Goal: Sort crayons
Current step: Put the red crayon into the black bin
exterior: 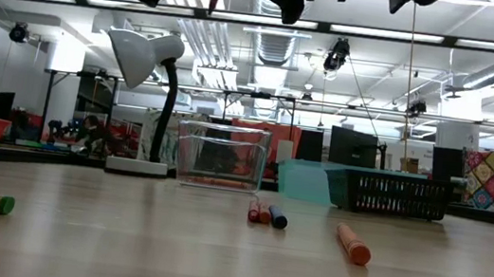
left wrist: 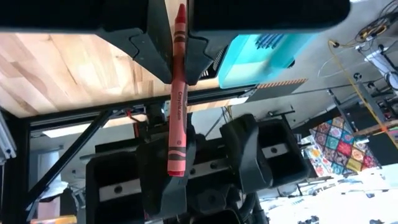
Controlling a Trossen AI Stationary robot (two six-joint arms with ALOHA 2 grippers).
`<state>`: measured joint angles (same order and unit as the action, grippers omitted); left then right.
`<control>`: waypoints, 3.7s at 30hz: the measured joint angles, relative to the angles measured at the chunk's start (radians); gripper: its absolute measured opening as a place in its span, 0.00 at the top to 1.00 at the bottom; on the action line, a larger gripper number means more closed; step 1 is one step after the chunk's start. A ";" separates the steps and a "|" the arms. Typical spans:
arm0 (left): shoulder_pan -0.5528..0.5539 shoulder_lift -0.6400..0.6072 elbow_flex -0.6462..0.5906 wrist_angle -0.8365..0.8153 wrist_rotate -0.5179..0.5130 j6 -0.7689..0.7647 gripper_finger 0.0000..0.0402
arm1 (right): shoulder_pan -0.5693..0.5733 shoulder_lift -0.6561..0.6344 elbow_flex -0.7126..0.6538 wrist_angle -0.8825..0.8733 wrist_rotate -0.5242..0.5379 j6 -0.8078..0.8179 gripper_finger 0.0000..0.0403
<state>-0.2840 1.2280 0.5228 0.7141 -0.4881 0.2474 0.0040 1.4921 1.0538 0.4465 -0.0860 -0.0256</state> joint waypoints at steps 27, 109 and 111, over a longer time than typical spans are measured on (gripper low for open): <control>0.005 0.004 0.006 -0.002 -0.131 0.021 1.00 | -0.003 0.034 0.020 0.039 0.000 -0.075 0.60; 0.000 -0.011 0.006 -0.226 -0.042 -0.747 0.68 | -0.235 -0.002 0.087 -0.780 0.200 0.117 0.80; -0.012 -0.006 0.006 -0.228 -0.021 -0.812 0.68 | -0.233 -0.003 0.087 -0.752 0.199 0.099 0.81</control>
<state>-0.2959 1.2216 0.5289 0.4858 -0.5091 -0.5651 -0.2291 1.4887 1.1404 -0.3053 0.1127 0.0733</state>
